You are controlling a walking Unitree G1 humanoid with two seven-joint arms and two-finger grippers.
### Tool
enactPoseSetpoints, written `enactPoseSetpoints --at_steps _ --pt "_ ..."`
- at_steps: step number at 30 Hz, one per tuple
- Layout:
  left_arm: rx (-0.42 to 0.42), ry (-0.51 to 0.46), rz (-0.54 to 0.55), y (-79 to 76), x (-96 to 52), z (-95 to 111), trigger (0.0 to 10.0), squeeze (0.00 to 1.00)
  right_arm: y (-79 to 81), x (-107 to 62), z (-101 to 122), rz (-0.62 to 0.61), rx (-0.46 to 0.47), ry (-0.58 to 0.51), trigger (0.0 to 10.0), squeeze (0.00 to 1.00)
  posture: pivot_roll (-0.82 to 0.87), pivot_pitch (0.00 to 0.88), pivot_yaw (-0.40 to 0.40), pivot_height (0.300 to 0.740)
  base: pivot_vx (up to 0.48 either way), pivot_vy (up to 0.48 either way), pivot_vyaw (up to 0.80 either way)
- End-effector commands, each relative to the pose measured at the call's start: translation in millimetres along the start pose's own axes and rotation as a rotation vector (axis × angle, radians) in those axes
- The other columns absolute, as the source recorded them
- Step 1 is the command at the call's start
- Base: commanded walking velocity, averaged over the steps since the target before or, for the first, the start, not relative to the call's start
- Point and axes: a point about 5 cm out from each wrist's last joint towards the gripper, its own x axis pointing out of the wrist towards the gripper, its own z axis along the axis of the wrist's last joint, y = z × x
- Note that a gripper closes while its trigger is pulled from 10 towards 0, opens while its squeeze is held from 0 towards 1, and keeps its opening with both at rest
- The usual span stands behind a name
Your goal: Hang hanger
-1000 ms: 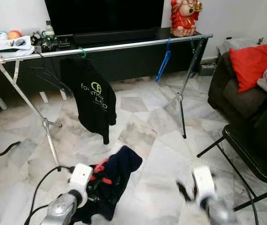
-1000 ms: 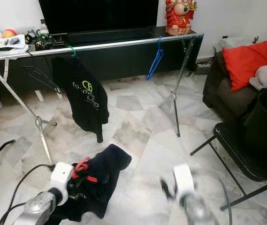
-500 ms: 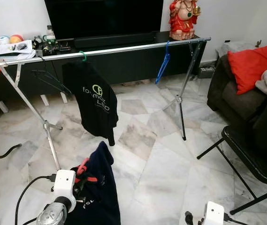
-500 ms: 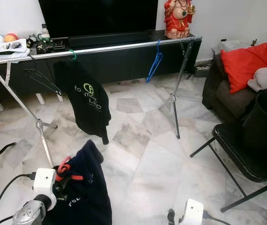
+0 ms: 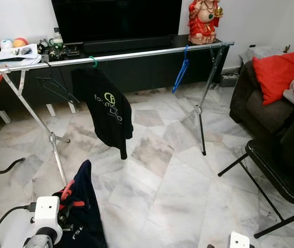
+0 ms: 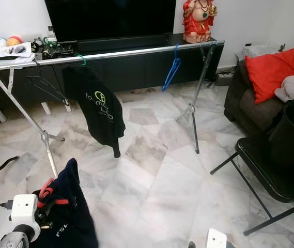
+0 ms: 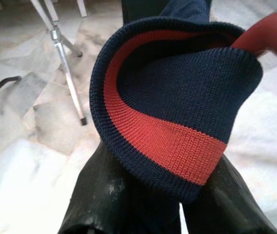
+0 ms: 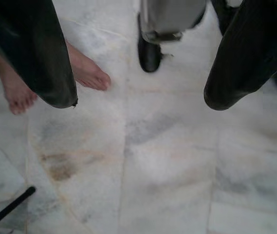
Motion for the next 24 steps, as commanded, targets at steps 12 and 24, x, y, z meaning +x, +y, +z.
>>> enactPoseSetpoints --at_steps 12,24 --pt "-0.036 -0.026 -0.054 -10.4 3.1 9.9 10.0 0.00 5.0 -3.3 -15.1 0.033 -0.127 0.035 10.0 0.00 0.04 0.000 0.036 0.740 0.180 0.000 0.00" --pt "-0.042 -0.014 -0.104 -17.2 2.6 8.2 10.0 0.00 1.1 -4.6 -21.6 0.035 -0.163 0.060 10.0 0.00 0.04 0.000 0.042 0.740 0.284 0.000 0.00"
